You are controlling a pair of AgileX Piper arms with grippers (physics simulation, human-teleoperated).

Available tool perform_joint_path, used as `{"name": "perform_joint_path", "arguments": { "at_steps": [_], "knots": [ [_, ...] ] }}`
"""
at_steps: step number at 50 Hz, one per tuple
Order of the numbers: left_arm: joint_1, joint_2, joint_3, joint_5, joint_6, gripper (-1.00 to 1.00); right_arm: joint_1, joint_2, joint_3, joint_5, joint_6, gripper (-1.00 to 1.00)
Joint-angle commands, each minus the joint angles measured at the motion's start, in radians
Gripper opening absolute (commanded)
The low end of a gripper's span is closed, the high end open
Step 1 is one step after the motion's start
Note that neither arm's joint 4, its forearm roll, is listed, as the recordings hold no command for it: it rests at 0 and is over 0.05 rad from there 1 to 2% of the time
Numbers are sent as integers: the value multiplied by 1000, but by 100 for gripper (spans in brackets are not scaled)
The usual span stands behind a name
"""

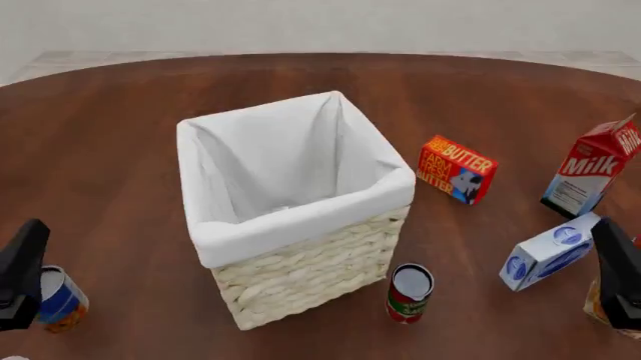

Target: Pick up the alphabet soup and the tomato sauce, and put them in the basket.

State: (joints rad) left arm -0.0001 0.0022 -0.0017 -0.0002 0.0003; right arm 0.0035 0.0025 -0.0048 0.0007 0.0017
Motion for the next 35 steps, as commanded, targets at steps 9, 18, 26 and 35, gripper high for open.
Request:
{"name": "perform_joint_path", "arguments": {
  "at_steps": [9,18,26,35],
  "knots": [
    [-14,-2,1,13,3,100,6,3,1,-1,-3,100],
    [-34,32,-1,-10,22,100,2,-1,3,3,-3,100],
    [-15,159,-21,-114,12,100,-3,-2,4,3,-6,100],
    [-64,175,-99,-54,37,100,3,-2,4,3,-9,100]
  ]
}}
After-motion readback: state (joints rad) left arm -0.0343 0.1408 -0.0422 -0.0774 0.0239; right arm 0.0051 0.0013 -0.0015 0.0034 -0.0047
